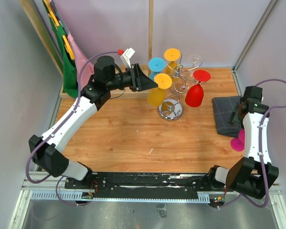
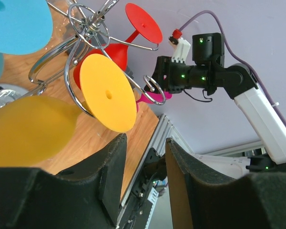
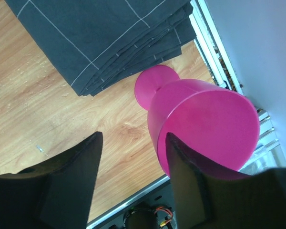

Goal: Place the wine glass upside down on the wine glass rack

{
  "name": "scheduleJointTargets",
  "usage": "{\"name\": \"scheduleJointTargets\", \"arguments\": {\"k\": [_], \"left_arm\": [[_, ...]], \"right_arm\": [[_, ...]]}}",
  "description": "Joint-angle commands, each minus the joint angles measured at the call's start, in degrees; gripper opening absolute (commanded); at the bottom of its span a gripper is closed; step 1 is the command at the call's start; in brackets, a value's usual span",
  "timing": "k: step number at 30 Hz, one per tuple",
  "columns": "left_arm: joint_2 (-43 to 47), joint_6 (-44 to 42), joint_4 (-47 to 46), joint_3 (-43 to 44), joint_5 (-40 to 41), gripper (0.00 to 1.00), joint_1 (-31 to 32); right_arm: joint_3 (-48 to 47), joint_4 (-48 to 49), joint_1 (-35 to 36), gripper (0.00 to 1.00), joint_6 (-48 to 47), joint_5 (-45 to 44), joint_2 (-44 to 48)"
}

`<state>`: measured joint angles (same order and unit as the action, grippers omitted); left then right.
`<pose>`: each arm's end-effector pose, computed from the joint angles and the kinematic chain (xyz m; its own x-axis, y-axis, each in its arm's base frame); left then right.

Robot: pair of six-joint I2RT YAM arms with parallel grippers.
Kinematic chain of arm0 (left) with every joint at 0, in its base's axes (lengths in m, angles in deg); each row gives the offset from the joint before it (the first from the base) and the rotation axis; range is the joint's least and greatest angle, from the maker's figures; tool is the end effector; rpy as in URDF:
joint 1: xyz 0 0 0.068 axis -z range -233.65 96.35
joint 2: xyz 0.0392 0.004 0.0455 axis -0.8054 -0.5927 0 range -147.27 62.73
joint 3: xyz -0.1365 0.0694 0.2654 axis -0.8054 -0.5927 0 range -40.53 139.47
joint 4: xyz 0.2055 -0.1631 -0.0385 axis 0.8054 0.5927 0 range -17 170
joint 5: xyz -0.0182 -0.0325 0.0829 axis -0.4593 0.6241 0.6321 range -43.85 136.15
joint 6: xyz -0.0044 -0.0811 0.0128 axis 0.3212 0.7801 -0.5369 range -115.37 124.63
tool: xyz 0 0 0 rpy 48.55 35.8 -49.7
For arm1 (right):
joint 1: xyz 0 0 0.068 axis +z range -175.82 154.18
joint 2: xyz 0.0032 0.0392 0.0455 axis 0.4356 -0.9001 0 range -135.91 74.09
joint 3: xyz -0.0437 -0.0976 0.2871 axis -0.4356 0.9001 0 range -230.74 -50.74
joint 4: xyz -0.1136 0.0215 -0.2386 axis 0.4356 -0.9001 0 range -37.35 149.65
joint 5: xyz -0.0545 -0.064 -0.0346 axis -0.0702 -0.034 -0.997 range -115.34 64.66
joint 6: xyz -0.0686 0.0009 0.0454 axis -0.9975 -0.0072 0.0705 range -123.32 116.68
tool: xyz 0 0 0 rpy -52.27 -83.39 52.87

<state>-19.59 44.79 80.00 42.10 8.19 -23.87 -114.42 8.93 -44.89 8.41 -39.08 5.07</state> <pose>0.2891 -0.2161 0.4555 -0.6719 -0.2015 -0.7128 0.6392 0.3285 -0.6954 0.2276 -0.0966 0.3097 -0.6777 0.4431 -0.5868 0.5928 0.8014 -0.0794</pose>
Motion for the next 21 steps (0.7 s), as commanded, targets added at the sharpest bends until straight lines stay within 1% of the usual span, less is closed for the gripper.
{"name": "scheduleJointTargets", "arguments": {"k": [1, 5, 12, 17, 20, 21], "left_arm": [[0.59, -0.86, -1.20, -0.45, 0.09, 0.44, 0.50], [0.48, -0.91, -1.34, -0.21, -0.15, 0.43, 0.46], [-0.54, -0.82, -1.37, 0.64, -0.82, 0.43, 0.47], [-0.73, -1.29, -1.22, 0.73, -0.81, 0.43, 0.45], [-0.73, -1.49, -1.14, 0.53, -0.72, 0.43, 0.45], [-0.69, -1.57, -1.17, 0.44, -0.67, 0.43, 0.45]], "right_arm": [[-1.41, 0.40, -1.67, 0.55, 0.31, 0.37, -1.15], [-2.00, 0.18, -1.94, 0.51, 0.34, 0.28, -1.80], [-2.37, -0.04, -2.19, 0.34, 0.37, 0.39, -2.72], [-2.53, -0.17, -2.52, 0.29, 0.51, -0.30, -3.06], [-2.50, -0.17, -2.70, 0.19, 0.53, 0.00, -3.19], [-2.50, -0.17, -2.72, 0.14, 0.59, -0.09, -3.11]]}}
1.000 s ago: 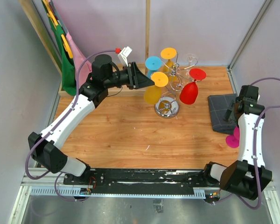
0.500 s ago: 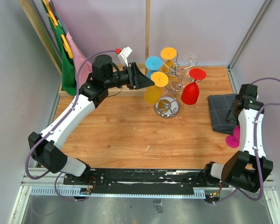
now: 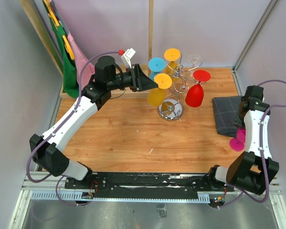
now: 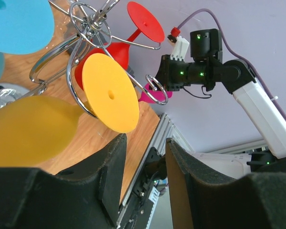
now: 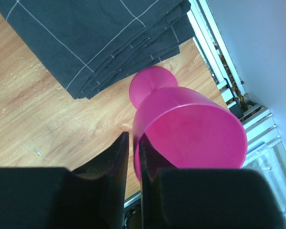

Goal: Place the wine glass upside down on the wine glass rack

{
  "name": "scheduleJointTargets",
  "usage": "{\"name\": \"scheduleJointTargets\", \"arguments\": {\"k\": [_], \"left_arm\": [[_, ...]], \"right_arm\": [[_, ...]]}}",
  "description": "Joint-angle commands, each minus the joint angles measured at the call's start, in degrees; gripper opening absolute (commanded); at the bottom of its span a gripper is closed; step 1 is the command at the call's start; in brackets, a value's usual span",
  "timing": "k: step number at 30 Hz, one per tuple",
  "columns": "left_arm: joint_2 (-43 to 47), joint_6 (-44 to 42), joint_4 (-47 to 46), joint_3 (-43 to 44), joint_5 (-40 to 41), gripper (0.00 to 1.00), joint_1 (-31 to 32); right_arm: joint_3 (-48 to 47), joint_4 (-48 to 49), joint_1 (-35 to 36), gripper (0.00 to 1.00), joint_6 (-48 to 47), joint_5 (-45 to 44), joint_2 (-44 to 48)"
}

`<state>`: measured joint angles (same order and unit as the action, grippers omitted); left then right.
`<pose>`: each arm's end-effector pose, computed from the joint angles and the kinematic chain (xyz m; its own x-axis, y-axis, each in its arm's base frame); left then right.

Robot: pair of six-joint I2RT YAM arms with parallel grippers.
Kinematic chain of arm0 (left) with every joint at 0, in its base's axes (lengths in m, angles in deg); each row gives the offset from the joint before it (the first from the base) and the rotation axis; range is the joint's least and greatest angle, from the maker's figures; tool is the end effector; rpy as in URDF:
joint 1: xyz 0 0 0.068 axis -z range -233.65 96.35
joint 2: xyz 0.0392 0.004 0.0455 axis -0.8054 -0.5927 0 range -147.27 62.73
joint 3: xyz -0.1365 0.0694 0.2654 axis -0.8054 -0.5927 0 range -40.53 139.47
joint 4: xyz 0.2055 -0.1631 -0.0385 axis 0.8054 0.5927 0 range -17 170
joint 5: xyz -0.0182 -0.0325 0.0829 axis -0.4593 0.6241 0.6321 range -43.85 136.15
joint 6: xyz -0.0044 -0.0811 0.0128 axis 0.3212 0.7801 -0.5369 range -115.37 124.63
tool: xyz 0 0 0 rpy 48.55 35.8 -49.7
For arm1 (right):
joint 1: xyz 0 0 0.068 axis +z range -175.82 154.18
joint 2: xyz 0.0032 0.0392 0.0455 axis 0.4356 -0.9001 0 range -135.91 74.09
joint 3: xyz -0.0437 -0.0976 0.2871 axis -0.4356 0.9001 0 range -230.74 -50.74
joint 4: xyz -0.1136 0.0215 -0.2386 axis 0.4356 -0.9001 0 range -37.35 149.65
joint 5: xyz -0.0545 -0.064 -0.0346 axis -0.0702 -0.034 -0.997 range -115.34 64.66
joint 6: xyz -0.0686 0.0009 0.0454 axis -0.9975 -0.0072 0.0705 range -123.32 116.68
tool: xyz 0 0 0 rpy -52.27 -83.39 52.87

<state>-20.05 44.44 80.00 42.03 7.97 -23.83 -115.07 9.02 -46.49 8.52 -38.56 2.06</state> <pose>0.2911 -0.2178 0.4524 -0.6747 -0.1935 -0.7123 0.6390 0.3297 -0.6949 0.2357 -0.1063 0.3013 -0.6858 0.4721 -0.5539 0.6096 0.7884 -0.0827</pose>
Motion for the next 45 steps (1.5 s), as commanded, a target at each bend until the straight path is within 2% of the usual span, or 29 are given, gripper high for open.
{"name": "scheduleJointTargets", "arguments": {"k": [1, 3, 4, 15, 19, 26, 32, 35, 41, 45], "left_arm": [[-0.20, -1.29, -1.13, 0.46, -0.56, 0.43, 0.42], [-0.18, -1.48, -0.97, 0.33, -0.48, 0.43, 0.43], [-0.18, -1.60, -0.88, 0.49, -0.50, 0.43, 0.41], [0.42, -1.36, -0.50, 1.48, -0.67, 0.43, 0.41], [0.97, -1.78, 0.09, 2.23, 0.41, 0.43, 0.41], [1.53, -2.92, 2.40, 6.14, 2.67, 0.43, 0.41], [1.67, -1.52, 0.76, 7.18, 4.04, 0.44, 0.41], [1.47, 0.79, -1.45, 6.85, 4.55, 0.44, 0.38], [0.35, 3.89, -3.43, 8.04, 3.95, 0.45, 0.33], [0.51, 5.11, -5.27, 8.74, 3.79, 0.45, -0.04]], "right_arm": [[-1.83, -0.26, -1.15, 0.09, 0.46, -0.85, -0.02], [-1.73, -0.26, -1.14, 0.02, 0.47, -1.09, 0.35], [-1.67, -0.33, -1.15, 0.01, 0.45, -1.30, 0.57], [-7.73, -3.33, -1.07, 0.01, 2.22, 3.28, 6.95], [-14.33, -2.86, -0.27, 0.01, 4.32, 6.15, 10.16], [-31.33, -0.68, 2.41, 0.01, 8.11, 9.88, 7.45], [-36.21, 15.02, 9.45, 0.01, 8.53, 12.66, 6.37], [-35.72, 23.75, 11.12, 0.01, 11.89, 18.62, 4.95], [-29.03, 50.13, 11.40, 0.01, 27.68, 35.73, 1.20], [-28.79, 68.10, 11.48, 0.01, 40.05, 45.77, -4.75]]}}
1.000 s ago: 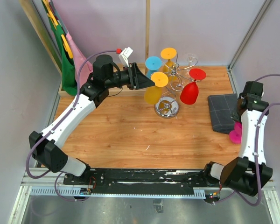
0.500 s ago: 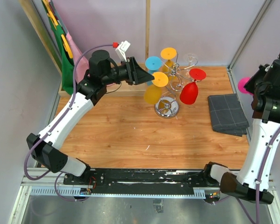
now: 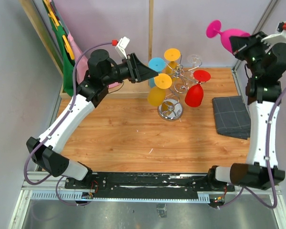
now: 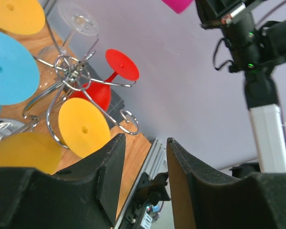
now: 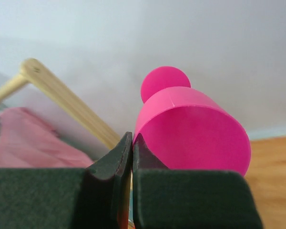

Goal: Place the wine glass upside down on the wine glass rack

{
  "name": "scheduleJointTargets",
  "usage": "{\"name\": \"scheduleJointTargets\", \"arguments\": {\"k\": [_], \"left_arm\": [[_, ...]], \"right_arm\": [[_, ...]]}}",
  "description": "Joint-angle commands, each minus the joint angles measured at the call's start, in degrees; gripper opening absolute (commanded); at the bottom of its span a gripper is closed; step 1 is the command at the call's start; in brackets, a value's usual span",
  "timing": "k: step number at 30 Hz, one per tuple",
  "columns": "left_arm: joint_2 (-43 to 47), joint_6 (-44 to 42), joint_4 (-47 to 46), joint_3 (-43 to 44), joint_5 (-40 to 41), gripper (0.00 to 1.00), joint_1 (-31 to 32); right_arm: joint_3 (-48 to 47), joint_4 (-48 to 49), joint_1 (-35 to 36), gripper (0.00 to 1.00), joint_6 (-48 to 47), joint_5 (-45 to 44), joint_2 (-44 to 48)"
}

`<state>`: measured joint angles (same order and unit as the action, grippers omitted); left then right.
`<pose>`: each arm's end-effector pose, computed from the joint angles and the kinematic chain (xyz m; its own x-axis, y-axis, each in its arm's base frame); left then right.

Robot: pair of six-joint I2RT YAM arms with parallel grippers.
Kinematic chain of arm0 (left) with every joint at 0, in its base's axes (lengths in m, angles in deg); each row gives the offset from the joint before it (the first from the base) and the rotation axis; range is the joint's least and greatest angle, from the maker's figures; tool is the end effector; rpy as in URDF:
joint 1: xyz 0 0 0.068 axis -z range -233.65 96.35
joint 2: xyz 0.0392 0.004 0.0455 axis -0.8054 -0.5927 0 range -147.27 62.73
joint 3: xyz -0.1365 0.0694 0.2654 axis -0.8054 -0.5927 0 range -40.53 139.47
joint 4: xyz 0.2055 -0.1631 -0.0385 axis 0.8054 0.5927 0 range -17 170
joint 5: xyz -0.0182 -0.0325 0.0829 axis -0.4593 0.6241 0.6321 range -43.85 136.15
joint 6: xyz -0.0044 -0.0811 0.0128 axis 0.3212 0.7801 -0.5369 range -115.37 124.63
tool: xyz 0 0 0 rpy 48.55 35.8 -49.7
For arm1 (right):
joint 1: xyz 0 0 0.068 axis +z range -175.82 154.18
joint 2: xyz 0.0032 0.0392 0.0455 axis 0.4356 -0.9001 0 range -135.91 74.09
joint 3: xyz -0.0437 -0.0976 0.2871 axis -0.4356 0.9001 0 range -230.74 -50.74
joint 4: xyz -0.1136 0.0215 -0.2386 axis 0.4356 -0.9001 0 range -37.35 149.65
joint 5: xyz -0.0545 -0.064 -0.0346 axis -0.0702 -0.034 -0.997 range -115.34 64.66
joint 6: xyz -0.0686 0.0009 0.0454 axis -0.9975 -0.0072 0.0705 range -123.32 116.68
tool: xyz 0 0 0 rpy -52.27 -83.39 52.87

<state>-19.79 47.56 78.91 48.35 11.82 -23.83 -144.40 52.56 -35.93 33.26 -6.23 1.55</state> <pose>0.2879 -0.2115 0.4978 -0.6080 -0.2999 -0.7351 0.6634 0.3167 -0.6779 0.2782 -0.0257 0.5783 0.1042 0.5534 -0.8264 -0.2603 0.8171 0.5144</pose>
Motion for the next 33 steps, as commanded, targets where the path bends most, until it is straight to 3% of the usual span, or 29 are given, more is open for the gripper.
{"name": "scheduleJointTargets", "arguments": {"k": [1, 10, 16, 22, 27, 33], "left_arm": [[0.28, 2.89, -5.09, 2.41, -0.56, 0.45, -0.25], [-0.05, 14.20, -20.48, -0.40, -8.27, 0.46, -3.86], [-2.76, 29.53, -40.63, -0.89, -14.18, 0.46, -5.08], [-7.68, 45.72, -60.45, 0.81, -16.43, 0.47, -5.41], [-13.48, 65.10, -83.40, 4.64, -14.68, 0.47, -6.60], [-16.77, 75.95, -94.37, 5.69, -9.61, 0.47, -9.46]], "right_arm": [[0.32, 29.77, 0.91, 0.01, 18.76, 15.17, -5.67], [-8.76, 73.96, 2.73, 0.01, 56.29, 24.31, -23.91], [-18.38, 91.21, 5.67, 0.01, 74.01, 23.63, -33.60], [-17.81, 95.70, 8.37, 0.01, 77.97, 25.21, -34.52], [-15.36, 96.62, 10.75, 0.01, 78.08, 27.97, -33.02], [-13.26, 97.05, 14.12, 0.01, 76.77, 31.12, -30.63]]}}
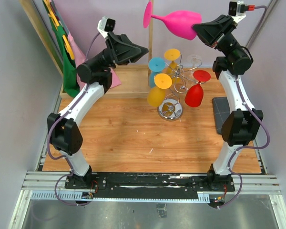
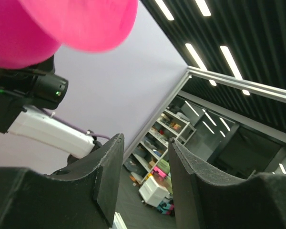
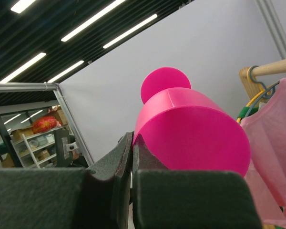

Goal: Place the wine glass upside down on the wine glass rack

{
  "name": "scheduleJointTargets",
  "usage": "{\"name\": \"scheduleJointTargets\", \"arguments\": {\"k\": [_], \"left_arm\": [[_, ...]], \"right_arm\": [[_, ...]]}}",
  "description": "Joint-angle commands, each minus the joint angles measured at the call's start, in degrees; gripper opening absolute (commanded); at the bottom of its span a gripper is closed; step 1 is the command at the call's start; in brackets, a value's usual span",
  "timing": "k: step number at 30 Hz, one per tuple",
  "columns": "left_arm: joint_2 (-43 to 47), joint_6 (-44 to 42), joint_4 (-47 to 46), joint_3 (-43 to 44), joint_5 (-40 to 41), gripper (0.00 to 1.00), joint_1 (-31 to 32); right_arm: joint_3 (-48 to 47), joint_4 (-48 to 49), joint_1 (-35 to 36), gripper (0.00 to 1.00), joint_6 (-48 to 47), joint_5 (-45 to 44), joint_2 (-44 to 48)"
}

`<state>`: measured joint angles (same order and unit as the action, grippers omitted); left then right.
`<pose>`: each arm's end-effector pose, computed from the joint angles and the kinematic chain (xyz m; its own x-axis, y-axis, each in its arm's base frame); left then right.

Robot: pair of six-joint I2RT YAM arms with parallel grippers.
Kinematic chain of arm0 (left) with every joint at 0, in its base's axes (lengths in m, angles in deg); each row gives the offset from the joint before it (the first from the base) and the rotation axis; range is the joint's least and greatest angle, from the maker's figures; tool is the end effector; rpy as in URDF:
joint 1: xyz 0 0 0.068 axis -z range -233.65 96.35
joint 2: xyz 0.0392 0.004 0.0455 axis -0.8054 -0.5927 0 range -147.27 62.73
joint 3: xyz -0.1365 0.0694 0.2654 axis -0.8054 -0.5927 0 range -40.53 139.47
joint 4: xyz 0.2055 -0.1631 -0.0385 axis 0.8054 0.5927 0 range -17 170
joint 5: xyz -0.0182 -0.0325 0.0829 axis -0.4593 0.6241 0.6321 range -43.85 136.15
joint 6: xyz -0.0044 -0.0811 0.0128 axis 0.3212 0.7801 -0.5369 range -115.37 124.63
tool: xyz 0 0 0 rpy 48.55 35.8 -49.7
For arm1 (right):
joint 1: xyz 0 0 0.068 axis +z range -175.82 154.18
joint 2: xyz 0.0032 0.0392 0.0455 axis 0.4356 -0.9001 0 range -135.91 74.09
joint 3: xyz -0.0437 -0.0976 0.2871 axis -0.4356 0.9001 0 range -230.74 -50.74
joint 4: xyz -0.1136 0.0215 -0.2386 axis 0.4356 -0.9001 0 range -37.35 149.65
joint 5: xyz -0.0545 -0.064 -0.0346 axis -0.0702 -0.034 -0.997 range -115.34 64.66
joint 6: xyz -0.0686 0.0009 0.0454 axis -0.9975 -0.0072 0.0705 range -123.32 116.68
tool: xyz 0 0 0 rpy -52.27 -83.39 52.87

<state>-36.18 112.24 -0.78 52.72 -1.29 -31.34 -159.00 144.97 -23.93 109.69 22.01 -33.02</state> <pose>0.3182 -0.1875 0.5572 -0.7466 -0.3905 -0.5386 0.6637 -0.4936 -0.5621 0.3610 0.0647 0.5861 -0.4521 0.6090 -0.6517 -0.8918 -0.2944 0.3435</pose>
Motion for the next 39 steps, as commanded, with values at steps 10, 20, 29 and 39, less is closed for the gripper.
{"name": "scheduleJointTargets", "arguments": {"k": [10, 20, 29, 39], "left_arm": [[-0.78, 14.55, -17.40, -0.61, 6.35, 0.49, -5.73], [-2.34, 16.76, -18.82, -0.49, 7.66, 0.51, -5.78], [-2.25, 18.38, -20.51, 1.08, 9.92, 0.52, -6.05], [-0.55, 18.60, -20.61, 0.92, 10.29, 0.39, -6.05]], "right_arm": [[5.41, 4.68, 4.54, 0.01, -0.44, 3.00, 7.18], [6.49, 4.64, 9.07, 0.01, -0.90, 3.18, 8.49], [9.21, 4.67, 11.17, 0.01, -1.91, 4.14, 9.99], [11.92, 4.66, 12.99, 0.01, -3.05, 4.20, 9.80]]}}
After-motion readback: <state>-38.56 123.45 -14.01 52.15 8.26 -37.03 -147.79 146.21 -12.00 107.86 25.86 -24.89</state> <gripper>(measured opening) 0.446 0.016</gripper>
